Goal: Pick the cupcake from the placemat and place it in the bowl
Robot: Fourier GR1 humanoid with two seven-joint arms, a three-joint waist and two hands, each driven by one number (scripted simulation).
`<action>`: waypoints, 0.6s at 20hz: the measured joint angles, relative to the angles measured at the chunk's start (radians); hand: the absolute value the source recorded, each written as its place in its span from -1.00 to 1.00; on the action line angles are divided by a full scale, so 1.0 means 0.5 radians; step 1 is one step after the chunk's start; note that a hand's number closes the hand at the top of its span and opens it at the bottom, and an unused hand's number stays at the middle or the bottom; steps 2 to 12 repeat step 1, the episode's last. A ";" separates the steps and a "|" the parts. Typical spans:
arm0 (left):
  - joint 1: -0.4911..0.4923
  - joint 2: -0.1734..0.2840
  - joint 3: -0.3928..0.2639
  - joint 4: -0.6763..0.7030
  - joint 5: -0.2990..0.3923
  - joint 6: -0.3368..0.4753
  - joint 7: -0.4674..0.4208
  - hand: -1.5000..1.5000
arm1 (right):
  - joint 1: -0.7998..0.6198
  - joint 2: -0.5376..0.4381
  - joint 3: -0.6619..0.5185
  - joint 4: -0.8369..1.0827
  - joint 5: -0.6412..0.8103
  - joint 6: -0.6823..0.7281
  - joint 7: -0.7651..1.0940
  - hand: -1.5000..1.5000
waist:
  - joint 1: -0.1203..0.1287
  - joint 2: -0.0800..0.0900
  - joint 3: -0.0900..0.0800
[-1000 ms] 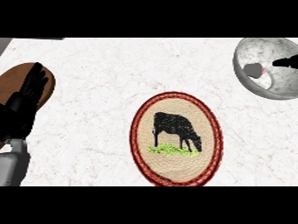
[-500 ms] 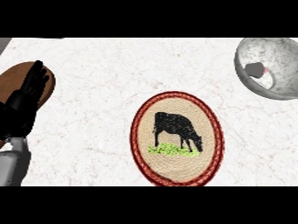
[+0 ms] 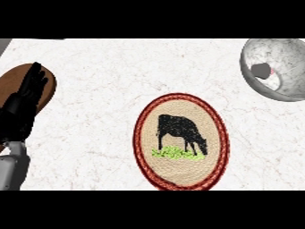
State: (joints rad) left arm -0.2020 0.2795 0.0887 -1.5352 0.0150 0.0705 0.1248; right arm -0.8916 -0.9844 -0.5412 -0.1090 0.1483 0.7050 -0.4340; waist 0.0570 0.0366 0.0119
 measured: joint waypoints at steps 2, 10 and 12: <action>0.011 -0.003 -0.001 -0.002 -0.001 0.001 -0.003 0.00 | 0.007 -0.023 -0.019 -0.002 -0.021 0.028 0.024 -1.00 | -0.001 -0.002 0.000; 0.011 -0.003 -0.001 -0.002 -0.001 0.001 -0.003 0.00 | 0.007 -0.023 -0.019 -0.002 -0.021 0.028 0.024 -1.00 | -0.001 -0.002 0.000; 0.011 -0.003 -0.001 -0.002 -0.001 0.001 -0.003 0.00 | 0.007 -0.023 -0.019 -0.002 -0.021 0.028 0.024 -1.00 | -0.001 -0.002 0.000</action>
